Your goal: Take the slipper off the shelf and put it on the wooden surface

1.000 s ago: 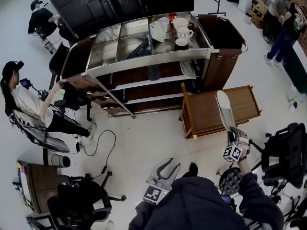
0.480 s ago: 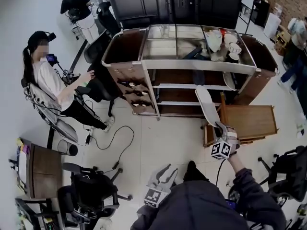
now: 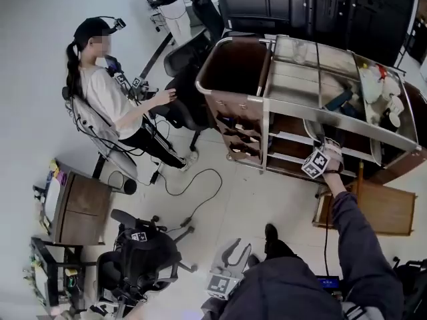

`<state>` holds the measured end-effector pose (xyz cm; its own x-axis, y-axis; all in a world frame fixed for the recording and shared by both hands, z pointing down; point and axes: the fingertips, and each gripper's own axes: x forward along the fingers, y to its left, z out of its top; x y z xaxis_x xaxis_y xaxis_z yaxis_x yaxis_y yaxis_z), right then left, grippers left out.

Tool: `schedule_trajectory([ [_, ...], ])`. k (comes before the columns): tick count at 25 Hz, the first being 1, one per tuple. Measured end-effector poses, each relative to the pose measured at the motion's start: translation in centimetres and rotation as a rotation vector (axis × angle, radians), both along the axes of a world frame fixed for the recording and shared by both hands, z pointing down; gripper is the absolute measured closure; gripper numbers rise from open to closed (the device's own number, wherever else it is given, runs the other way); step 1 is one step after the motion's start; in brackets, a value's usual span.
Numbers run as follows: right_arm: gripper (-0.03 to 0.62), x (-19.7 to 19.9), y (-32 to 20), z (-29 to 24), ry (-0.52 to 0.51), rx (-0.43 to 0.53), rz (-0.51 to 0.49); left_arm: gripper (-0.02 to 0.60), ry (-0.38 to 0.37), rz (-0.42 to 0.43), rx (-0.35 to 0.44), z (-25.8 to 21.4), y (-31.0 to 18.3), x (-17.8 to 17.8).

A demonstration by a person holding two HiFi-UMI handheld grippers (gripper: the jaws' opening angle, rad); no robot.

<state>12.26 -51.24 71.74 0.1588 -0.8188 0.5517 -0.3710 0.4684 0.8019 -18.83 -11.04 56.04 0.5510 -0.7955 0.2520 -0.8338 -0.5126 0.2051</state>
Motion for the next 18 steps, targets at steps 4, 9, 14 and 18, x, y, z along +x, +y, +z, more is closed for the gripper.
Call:
schedule_trajectory([
  [4,0.531,0.4,-6.7,4.2,0.049,-0.090,0.026,0.440,-0.009,-0.083,-0.022,0.9,-3.2,-2.0],
  [9,0.474,-2.8,-6.6,10.1,0.081,-0.290,-0.042,0.440,0.002,-0.149,-0.067,1.6,-3.2,-3.0],
  [14,0.356,-4.4,-4.7,10.2,-0.008,-0.283,-0.015,0.440,0.012,-0.131,-0.056,1.4,-2.5,-3.4],
  [18,0.352,-6.9,-1.3,4.4,-0.158,-0.157,-0.051,0.440,0.025,-0.105,-0.031,1.0,-1.7,-3.5],
])
